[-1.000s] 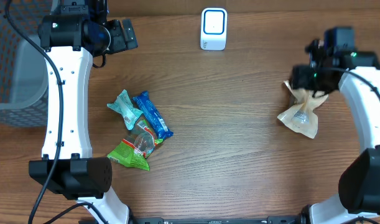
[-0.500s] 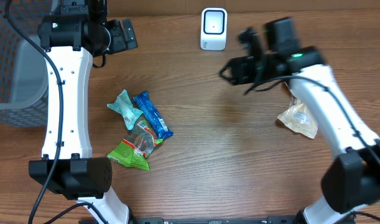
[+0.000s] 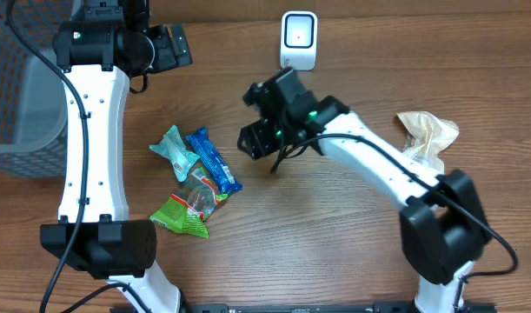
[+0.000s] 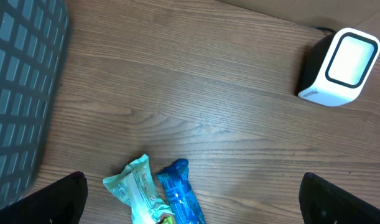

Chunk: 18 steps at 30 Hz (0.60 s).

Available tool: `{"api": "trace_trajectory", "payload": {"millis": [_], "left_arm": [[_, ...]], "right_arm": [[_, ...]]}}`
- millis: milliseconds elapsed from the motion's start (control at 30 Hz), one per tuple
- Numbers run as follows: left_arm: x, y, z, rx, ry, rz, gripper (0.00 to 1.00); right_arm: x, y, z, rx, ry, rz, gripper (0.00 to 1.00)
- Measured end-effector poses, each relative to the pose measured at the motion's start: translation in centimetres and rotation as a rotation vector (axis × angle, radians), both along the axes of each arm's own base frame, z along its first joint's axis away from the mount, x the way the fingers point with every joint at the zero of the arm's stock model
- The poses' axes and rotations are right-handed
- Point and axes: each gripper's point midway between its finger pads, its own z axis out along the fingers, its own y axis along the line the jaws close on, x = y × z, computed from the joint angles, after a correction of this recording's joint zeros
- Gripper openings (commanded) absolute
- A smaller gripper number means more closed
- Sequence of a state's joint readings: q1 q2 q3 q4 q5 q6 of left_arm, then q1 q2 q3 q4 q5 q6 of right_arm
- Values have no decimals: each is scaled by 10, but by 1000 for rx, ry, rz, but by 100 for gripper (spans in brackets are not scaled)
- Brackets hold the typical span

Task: Scan the item barcode
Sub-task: 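Release the bag and reach the right gripper to the blue bar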

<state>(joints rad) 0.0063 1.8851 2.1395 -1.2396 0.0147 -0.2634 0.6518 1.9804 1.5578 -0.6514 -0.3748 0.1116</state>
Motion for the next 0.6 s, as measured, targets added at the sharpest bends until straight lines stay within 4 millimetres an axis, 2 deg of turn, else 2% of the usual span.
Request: {"api": "trace_trajectory", "payload": {"millis": [167, 433, 600], "left_arm": [[0, 0, 0, 0, 0, 0, 100], [0, 0, 0, 0, 0, 0, 100], [0, 0, 0, 0, 0, 0, 100]], "right_arm": [[-15, 21, -28, -7, 48, 45, 65], [-41, 41, -50, -3, 122, 112, 62], [-49, 51, -60, 2, 153, 112, 54]]}}
